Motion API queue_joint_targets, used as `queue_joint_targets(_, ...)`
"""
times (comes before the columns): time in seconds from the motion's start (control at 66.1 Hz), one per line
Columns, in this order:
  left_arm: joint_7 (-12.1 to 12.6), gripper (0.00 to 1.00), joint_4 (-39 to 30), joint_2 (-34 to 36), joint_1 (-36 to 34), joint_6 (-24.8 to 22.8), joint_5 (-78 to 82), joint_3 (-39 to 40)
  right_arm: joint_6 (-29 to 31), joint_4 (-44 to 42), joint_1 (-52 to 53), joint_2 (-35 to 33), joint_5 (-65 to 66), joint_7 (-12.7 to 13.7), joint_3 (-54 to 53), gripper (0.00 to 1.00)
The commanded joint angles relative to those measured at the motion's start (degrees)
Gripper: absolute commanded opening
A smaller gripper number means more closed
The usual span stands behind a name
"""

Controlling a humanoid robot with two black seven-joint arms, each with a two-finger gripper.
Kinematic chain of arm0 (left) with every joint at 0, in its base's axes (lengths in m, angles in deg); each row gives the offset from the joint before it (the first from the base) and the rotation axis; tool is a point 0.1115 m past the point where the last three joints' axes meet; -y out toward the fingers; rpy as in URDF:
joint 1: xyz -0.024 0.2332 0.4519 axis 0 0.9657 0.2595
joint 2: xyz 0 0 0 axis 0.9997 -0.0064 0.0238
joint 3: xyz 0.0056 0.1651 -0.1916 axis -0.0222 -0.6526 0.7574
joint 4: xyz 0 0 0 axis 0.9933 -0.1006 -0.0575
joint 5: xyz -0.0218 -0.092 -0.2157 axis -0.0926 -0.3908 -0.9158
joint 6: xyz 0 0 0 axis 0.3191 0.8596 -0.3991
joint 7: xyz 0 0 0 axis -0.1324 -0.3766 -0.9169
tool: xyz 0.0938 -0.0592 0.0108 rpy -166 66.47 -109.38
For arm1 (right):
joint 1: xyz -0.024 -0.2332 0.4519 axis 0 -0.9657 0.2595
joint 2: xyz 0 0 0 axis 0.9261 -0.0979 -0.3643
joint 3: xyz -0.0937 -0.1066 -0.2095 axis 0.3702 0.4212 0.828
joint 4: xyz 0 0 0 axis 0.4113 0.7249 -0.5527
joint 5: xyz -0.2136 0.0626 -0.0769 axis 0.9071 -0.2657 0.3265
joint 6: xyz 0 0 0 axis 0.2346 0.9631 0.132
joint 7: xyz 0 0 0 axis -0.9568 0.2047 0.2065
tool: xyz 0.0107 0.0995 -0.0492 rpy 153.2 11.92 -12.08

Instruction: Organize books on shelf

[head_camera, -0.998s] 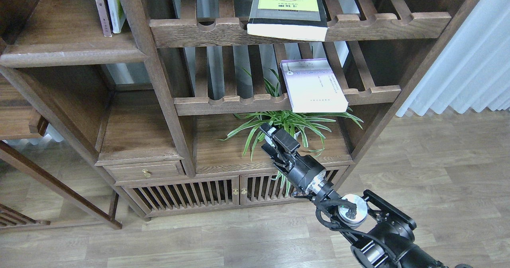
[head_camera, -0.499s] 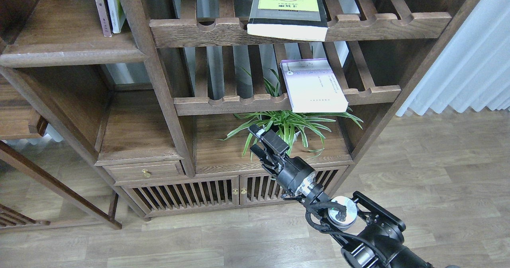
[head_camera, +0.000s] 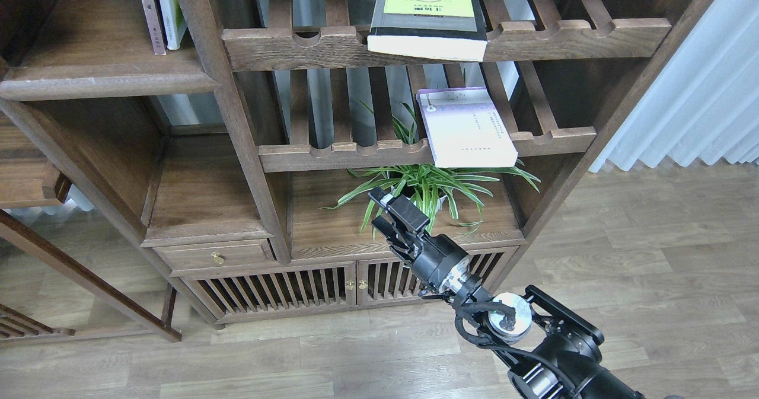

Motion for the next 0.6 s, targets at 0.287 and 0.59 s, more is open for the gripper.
queue_joint_targets(0.287,-0.76,0.02,-0.02,-4.94,0.08,16.78,1.9,0.5,0.34,0.63,-0.17,0.0,0.05,0.0,-1.69,0.99)
queue_joint_targets(0.59,-0.76,0.02,0.24,-12.15,-0.09,25.57,7.6,0.94,0.51,0.63,-0.52,0.0,0.05,0.0,-1.69,0.99)
